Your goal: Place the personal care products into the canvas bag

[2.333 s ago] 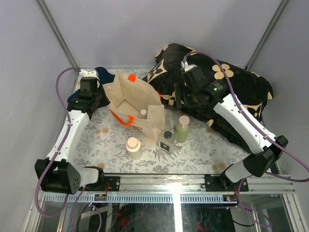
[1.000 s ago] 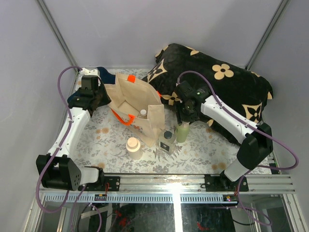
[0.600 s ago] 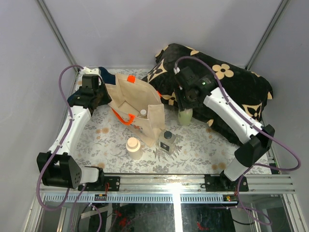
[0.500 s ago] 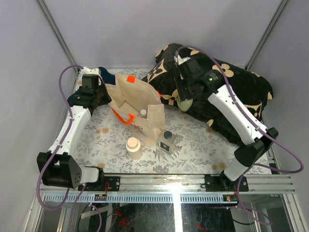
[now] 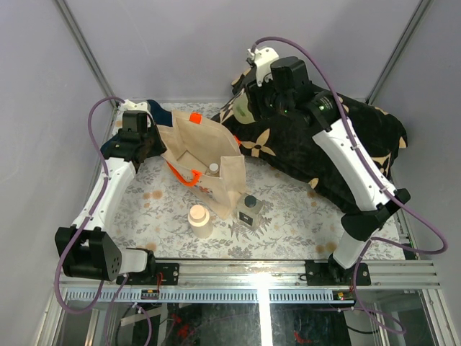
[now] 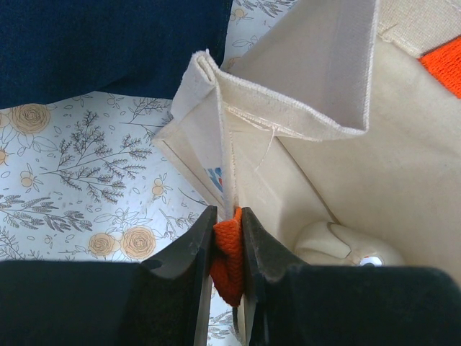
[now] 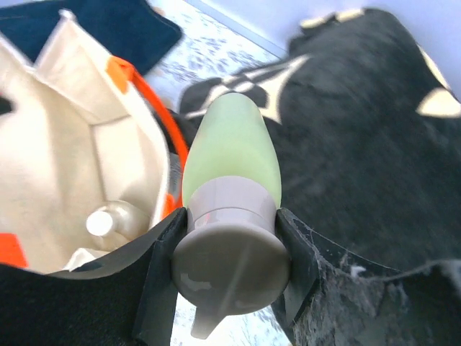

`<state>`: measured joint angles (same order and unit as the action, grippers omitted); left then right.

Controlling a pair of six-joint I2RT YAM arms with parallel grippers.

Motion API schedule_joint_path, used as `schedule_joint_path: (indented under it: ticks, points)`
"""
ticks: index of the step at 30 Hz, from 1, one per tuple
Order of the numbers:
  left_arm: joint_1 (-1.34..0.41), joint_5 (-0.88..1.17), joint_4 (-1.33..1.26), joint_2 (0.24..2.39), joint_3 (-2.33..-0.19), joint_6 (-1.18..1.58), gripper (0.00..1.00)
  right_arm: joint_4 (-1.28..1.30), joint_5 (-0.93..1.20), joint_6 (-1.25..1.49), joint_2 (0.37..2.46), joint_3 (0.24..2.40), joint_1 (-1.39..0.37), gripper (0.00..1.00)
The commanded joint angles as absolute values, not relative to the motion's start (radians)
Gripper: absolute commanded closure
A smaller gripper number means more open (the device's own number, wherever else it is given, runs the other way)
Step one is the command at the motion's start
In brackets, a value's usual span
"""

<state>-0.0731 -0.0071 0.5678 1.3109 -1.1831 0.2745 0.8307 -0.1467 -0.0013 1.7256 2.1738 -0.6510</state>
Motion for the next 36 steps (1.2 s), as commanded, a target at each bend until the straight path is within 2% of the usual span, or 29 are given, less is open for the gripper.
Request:
schedule_joint_path:
  ticks: [1,6,12,25,36]
  points:
    - [-0.075,-0.005,0.532,1.313,-1.194,0.265,0.87,0.502,0.093,-0.053,1.686,2.247,-0.680,1.00]
    - [-0.075,-0.007,0.531,1.312,-1.191,0.274,0.87,0.446,0.222,-0.057,1.686,2.244,-0.732,1.00]
    - [-0.075,-0.009,0.531,1.308,-1.187,0.281,0.88,0.425,0.278,-0.035,1.720,2.231,-0.776,1.00]
    - [-0.076,-0.002,0.529,1.305,-1.198,0.285,0.88,0.482,0.259,-0.028,1.888,2.236,-0.788,1.00]
    - [-0.075,-0.002,0.526,1.328,-1.218,0.281,0.88,0.490,0.244,-0.052,1.968,2.345,-0.788,1.00]
